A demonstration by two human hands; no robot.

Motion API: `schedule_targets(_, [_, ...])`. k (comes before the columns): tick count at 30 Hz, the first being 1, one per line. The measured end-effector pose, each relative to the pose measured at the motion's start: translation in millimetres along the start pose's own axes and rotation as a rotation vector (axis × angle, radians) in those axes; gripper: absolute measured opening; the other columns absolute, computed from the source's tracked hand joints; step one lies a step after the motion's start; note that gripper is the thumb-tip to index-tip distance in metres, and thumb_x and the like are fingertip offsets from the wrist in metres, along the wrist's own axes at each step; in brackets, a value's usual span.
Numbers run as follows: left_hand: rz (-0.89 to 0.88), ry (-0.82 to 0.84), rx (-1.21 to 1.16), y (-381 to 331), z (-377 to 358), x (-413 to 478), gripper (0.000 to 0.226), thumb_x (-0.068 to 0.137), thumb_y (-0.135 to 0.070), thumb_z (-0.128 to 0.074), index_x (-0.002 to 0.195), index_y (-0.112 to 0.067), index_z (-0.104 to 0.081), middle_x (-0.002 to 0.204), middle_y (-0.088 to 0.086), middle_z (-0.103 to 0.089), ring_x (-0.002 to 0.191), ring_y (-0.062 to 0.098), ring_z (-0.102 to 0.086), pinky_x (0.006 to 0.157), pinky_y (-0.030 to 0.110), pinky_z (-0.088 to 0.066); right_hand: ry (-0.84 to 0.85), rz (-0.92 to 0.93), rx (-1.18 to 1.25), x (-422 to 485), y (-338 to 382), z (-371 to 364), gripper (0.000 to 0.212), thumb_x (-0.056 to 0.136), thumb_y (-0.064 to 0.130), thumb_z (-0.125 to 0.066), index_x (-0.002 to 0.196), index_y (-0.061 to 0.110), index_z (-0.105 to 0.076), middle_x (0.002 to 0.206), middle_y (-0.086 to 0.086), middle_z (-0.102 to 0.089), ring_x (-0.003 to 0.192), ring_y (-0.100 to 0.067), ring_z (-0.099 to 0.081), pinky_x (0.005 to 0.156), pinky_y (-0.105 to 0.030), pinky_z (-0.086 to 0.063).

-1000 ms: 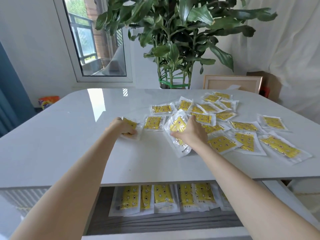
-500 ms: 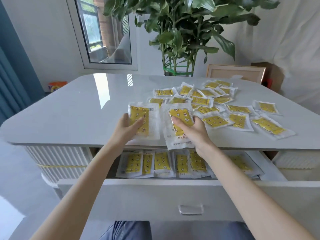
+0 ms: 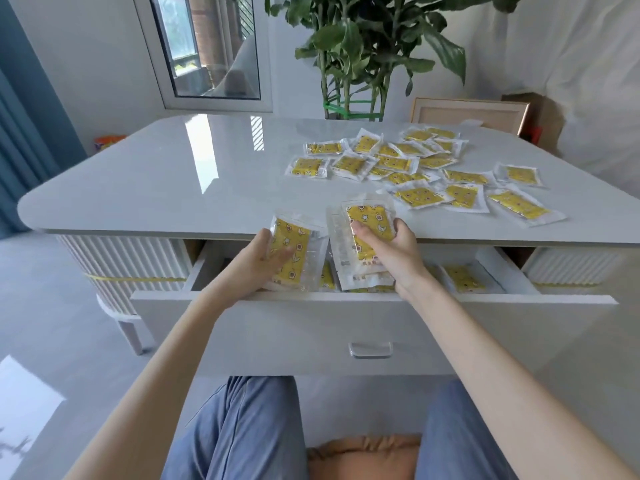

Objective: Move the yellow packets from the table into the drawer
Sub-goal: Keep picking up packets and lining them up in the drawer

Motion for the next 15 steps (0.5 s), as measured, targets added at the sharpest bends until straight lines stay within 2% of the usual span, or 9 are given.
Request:
schedule_targets(2, [0.002,0.031,-0.016,1.2,-1.9,-6.6,0.041,0.093,-0.039,-0.053,0.103,-0.001,-0.042,0.091,-0.002,-0.055,0.083,0.011,-0.055,0.081,0.035,-0.047,0.027,-0.002,-0.023,-5.2,-1.6,-1.4,0.054,0.078,0.037,-0.076,0.122,0.015,-0.053,0.116,0.004,-0.066,0.092,0.0,-0.063,0.053,-0.012,-0.045])
schedule_targets(4, [0.01,0.045,-0.019,3.4,-5.6,-13.8,0.028,0.096,-0.032,-0.051,0.105,-0.006,-0.045,0.089,-0.008,-0.059,0.081,0.005,-0.059,0.076,0.025,-0.048,0.056,0.015,-0.055,-10.8,-0.3,-4.3,0.054,0.078,0.039,-0.076,0.12,0.017,-0.052,0.115,0.007,-0.065,0.092,0.003,-0.061,0.054,-0.012,-0.045])
schedule_targets(7, [0.02,0.031,-0.031,4.3,-7.8,-19.8,0.017,0.096,-0.031,-0.05,0.101,-0.014,-0.047,0.095,-0.008,-0.063,0.089,0.01,-0.063,0.081,0.029,-0.049,0.118,0.039,-0.082,-14.2,7.8,-12.6,0.047,0.079,0.037,-0.075,0.114,0.025,-0.047,0.108,0.016,-0.059,0.088,0.009,-0.056,0.055,-0.012,-0.046])
schedule_targets(9, [0.052,0.028,-0.031,5.8,-6.7,-20.9,0.011,0.097,-0.03,-0.05,0.091,-0.023,-0.045,0.092,-0.009,-0.061,0.085,0.008,-0.061,0.076,0.026,-0.047,0.151,0.065,-0.103,-14.6,17.7,-18.8,0.034,0.08,0.035,-0.075,0.099,0.032,-0.046,0.095,0.024,-0.055,0.083,0.012,-0.054,0.058,-0.012,-0.049])
schedule_targets(10, [0.074,0.032,-0.032,8.1,-6.8,-20.0,0.011,0.097,-0.031,-0.05,0.09,-0.024,-0.044,0.091,-0.008,-0.06,0.084,0.007,-0.06,0.076,0.025,-0.046,0.161,0.078,-0.119,-13.9,22.0,-21.5,0.031,0.08,0.034,-0.075,0.095,0.032,-0.048,0.092,0.025,-0.055,0.086,0.01,-0.056,0.064,-0.014,-0.051])
schedule_targets(12, [0.111,0.043,-0.021,9.5,-7.3,-22.1,0.013,0.097,-0.031,-0.049,0.091,-0.021,-0.043,0.089,-0.008,-0.058,0.082,0.008,-0.058,0.074,0.026,-0.046,0.171,0.103,-0.157,-11.1,27.5,-25.8,0.036,0.077,0.038,-0.077,0.102,0.028,-0.054,0.1,0.019,-0.062,0.099,0.002,-0.06,0.079,-0.022,-0.052])
schedule_targets(15, [0.156,0.077,0.0,12.0,-10.1,-30.1,0.016,0.097,-0.031,-0.048,0.088,-0.021,-0.041,0.083,-0.01,-0.054,0.075,0.005,-0.054,0.065,0.023,-0.041,0.196,0.104,-0.19,-7.4,30.0,-31.0,0.051,0.075,0.04,-0.078,0.116,0.019,-0.055,0.11,0.012,-0.065,0.102,-0.001,-0.059,0.088,-0.024,-0.048])
Point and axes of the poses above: each hand's wrist, its own x-axis towards the middle knuckle, its own z-axis out of the back of the hand, y = z × x, the point moved 9 cm from there along x, towards the middle knuckle
